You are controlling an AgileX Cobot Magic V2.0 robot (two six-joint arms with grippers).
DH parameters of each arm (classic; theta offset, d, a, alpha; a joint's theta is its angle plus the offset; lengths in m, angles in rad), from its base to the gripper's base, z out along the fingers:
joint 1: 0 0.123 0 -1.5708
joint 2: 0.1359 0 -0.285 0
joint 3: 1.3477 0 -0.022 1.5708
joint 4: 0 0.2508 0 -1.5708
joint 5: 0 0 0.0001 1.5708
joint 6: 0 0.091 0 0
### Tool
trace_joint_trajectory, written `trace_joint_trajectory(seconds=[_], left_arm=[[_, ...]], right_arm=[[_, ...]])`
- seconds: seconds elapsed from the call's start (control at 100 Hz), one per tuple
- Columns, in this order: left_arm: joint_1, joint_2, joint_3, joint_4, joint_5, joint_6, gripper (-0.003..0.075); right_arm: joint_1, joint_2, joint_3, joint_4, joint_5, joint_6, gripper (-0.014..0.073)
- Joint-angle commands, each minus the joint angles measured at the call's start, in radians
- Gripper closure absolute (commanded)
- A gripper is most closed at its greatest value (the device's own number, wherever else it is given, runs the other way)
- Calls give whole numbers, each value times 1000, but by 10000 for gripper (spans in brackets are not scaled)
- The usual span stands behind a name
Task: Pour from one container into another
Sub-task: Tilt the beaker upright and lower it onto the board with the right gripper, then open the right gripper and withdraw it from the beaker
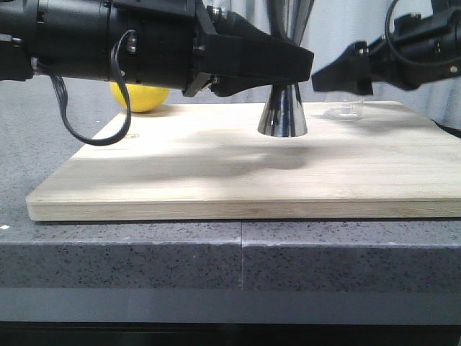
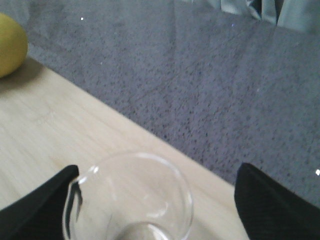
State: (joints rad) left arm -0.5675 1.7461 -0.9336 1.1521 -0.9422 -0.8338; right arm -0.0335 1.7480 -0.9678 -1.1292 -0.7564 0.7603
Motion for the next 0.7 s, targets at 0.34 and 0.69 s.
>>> trace_joint_trajectory(seconds=[0.34,0.69], left_arm=[[54,-56,-31,-55,-66,-8,682],[142,-56,-31,-57,-74,21,682]], right_arm=[[-6,-139,-179,55,-70,7,23],[-2,-255,-179,55,-121,23,25]])
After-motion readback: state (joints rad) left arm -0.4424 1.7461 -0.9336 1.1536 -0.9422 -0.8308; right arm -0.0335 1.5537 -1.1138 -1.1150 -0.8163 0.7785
